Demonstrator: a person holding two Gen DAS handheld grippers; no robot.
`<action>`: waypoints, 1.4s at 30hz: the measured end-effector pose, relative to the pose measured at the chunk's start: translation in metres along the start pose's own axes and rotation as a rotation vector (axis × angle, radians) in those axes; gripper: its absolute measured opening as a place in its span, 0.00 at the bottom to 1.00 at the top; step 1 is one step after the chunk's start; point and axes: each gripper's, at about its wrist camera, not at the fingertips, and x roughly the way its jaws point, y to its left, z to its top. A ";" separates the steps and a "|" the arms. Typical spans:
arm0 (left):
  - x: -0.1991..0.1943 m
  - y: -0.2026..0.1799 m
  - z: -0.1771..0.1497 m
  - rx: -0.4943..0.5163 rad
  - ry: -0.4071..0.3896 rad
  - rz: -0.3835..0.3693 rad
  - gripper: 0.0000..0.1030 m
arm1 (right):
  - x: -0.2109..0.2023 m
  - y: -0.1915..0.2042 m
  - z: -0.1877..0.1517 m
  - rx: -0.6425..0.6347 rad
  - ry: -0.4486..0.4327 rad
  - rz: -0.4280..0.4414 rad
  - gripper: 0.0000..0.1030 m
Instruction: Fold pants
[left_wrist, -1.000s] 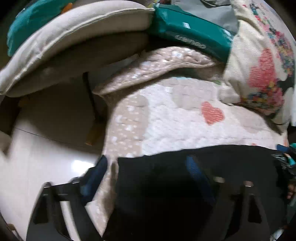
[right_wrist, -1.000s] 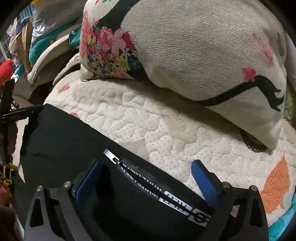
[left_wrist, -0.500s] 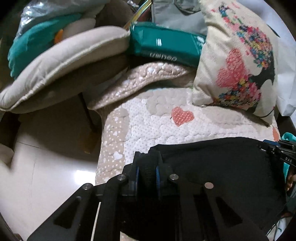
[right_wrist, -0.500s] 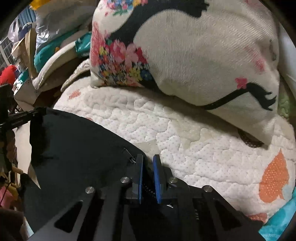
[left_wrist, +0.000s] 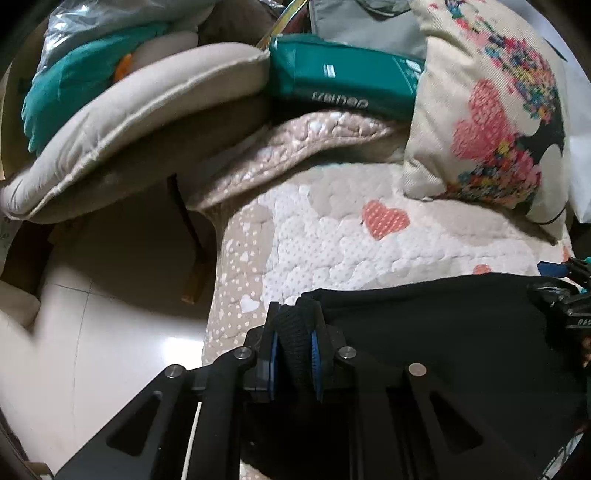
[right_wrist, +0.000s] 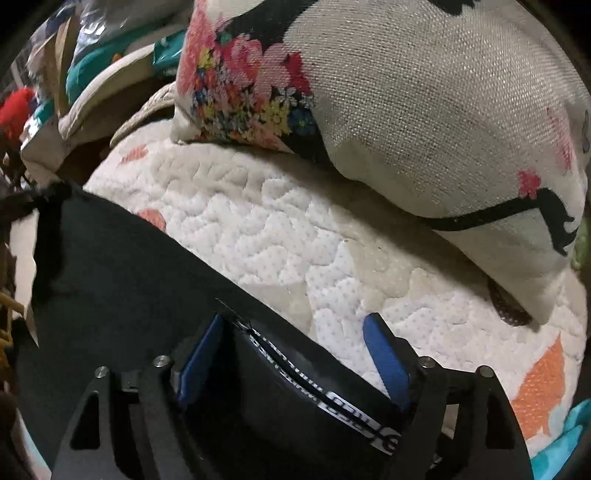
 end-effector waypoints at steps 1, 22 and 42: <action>0.000 0.000 -0.001 -0.003 -0.004 0.000 0.13 | -0.004 0.002 0.001 -0.002 -0.014 0.031 0.33; -0.173 -0.023 -0.070 0.060 -0.194 0.001 0.13 | -0.136 0.058 -0.063 0.071 -0.148 0.021 0.04; -0.169 -0.016 -0.238 0.026 0.061 0.097 0.17 | -0.146 0.143 -0.223 0.038 0.019 0.090 0.04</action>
